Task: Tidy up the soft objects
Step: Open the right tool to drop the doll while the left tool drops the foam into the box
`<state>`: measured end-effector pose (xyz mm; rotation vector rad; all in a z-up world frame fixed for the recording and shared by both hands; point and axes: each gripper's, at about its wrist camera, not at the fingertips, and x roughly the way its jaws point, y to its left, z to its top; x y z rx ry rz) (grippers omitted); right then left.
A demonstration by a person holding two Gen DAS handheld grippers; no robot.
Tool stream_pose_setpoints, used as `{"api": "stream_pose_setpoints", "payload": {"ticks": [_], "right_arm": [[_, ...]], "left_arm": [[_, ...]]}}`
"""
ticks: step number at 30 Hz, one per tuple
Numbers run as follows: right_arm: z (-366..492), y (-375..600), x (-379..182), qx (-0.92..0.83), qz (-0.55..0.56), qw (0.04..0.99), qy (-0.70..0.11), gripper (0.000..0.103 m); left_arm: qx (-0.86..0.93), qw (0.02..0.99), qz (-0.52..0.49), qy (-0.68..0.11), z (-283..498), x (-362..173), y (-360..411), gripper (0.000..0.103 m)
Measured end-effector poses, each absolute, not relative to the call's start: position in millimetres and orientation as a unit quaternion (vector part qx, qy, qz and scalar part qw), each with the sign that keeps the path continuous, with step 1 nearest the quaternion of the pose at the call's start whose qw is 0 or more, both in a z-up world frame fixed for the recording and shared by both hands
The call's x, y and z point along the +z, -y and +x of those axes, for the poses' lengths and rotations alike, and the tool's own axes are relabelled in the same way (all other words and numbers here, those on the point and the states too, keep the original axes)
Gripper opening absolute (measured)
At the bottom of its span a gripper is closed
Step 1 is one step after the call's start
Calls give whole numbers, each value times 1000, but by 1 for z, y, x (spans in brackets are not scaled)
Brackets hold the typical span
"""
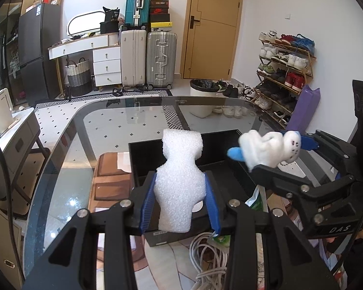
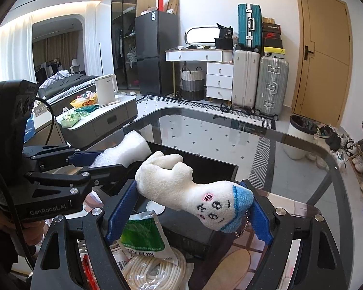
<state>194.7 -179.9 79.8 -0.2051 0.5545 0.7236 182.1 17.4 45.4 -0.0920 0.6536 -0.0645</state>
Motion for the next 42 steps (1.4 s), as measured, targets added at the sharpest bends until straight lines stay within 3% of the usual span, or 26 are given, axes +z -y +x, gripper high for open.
{"api": "stream_pose_setpoints", "payload": {"ticks": [18,42], "right_arm": [[222,138,53,366,-168,869,-288,85],[212,143,48,365,-159,857,-327,85]], "left_arm": [[-32,936,-23,-349,194,27,-13,37],[-60,933,-7,-354,184,28,-5,38]]}}
